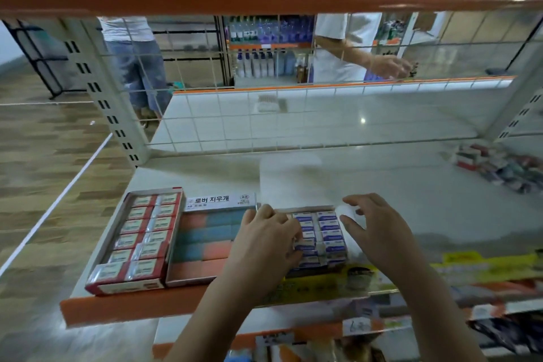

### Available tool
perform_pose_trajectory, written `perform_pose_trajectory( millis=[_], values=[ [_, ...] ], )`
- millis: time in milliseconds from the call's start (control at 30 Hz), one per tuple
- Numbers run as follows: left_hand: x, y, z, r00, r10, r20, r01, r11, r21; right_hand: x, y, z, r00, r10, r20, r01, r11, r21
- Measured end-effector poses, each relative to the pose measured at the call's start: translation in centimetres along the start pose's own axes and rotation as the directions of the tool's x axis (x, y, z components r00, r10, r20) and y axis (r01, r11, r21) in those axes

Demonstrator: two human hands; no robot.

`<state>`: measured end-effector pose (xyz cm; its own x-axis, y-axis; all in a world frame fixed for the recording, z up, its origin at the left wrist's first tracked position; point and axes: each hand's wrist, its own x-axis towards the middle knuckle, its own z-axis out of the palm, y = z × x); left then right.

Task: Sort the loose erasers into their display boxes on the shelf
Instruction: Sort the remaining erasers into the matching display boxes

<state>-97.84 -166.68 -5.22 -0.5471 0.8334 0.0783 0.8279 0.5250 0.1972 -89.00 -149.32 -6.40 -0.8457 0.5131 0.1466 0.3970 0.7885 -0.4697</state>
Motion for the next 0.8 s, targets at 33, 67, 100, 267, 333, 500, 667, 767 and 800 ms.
perform_pose_trajectory(
  millis=[33,67,100,267,333,500,667,767,800],
  values=[
    [0.1,0.1,0.2,1.0,-0.007,0.009,0.007,1.0,0.014,0.0,0.1,0.1,1.0,0.015,0.009,-0.015,1.0,-0.002],
    [0.2,0.1,0.4,1.0,-0.013,0.016,0.013,0.999,0.032,0.0,0.1,0.1,0.999,0.031,0.021,-0.031,1.0,0.0],
    [0.2,0.2,0.6,1.0,-0.018,0.019,0.017,0.999,0.049,0.0,0.1,0.1,0.999,0.045,0.031,-0.045,0.999,0.005],
    [0.7,1.0,1.1,1.0,-0.028,0.012,0.027,0.997,0.078,-0.4,0.4,0.3,0.998,0.06,0.032,-0.062,0.997,0.046],
    [0.8,1.2,1.3,1.0,-0.03,0.003,0.03,0.996,0.08,-0.6,0.5,0.4,0.998,0.055,0.029,-0.056,0.997,0.055],
    [0.7,1.2,1.6,1.0,-0.02,-0.001,0.02,0.996,0.089,-1.2,0.4,0.7,0.999,0.042,0.027,-0.044,0.996,0.078],
    [1.0,1.4,1.6,1.0,-0.009,0.013,0.008,0.996,0.088,-1.5,0.1,0.7,0.999,0.04,0.037,-0.043,0.993,0.105],
    [1.3,1.5,1.4,0.999,0.0,0.032,-0.004,0.993,0.116,-1.5,0.3,0.6,0.998,0.036,0.049,-0.041,0.994,0.104],
    [1.4,1.5,1.4,0.999,0.007,0.041,-0.012,0.992,0.124,-1.5,0.3,0.6,0.998,0.031,0.054,-0.037,0.993,0.11]
  ],
)
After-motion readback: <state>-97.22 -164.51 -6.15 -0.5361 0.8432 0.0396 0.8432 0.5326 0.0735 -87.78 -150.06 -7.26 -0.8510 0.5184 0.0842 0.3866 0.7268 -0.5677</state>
